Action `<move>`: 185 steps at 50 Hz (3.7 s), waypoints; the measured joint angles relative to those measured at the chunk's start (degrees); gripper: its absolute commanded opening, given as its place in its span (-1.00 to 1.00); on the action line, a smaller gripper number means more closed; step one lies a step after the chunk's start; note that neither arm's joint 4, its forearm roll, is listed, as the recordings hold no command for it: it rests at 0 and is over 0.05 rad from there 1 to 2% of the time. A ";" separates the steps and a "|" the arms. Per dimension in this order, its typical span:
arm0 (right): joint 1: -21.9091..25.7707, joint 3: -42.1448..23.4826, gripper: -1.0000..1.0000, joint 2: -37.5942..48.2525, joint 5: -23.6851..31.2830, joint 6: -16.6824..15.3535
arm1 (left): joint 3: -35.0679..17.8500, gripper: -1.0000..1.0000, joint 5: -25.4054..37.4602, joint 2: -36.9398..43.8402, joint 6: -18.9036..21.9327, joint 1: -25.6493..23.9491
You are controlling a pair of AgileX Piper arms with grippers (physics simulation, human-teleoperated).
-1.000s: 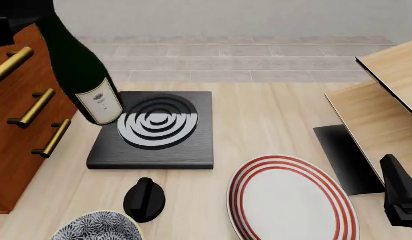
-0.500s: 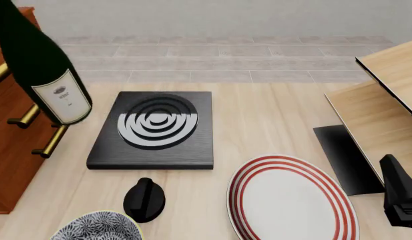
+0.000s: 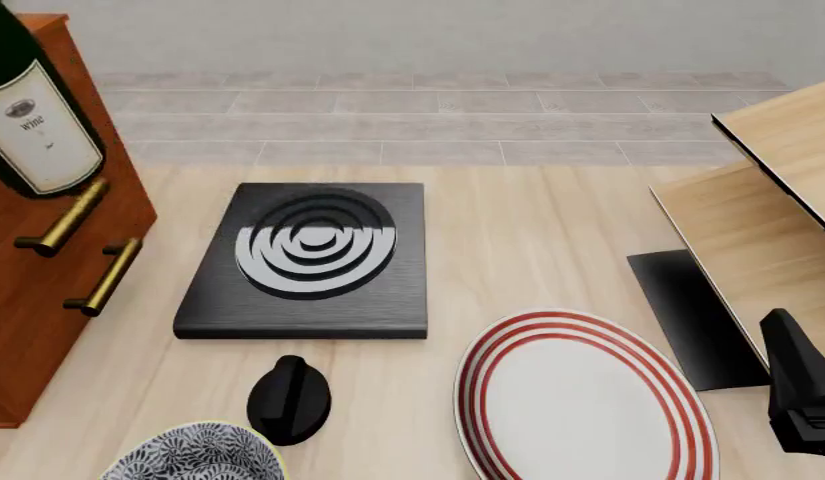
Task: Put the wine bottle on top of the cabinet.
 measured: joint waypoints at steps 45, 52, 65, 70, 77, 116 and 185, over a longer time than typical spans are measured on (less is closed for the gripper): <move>0.00 0.00 1.00 0.00 0.00 0.00 | -9.70 -1.00 1.41 5.21 3.63 18.21; 0.00 0.00 1.00 0.00 0.00 0.00 | -9.01 -1.00 0.50 5.11 3.20 21.15; 0.00 0.00 1.00 0.00 0.00 0.00 | -8.66 -1.00 -0.99 6.05 1.71 26.37; 0.00 0.00 1.00 0.00 0.00 0.00 | -9.40 -1.00 -1.08 6.73 1.23 28.20; 0.00 0.00 1.00 0.00 0.00 0.00 | -9.47 -1.00 -1.57 7.46 0.74 30.53; 0.00 0.00 1.00 0.00 0.00 0.00 | -2.62 -1.00 -14.99 9.58 -0.34 40.56; 0.00 0.00 1.00 0.00 0.00 0.00 | 1.28 1.00 -15.34 13.15 1.77 37.49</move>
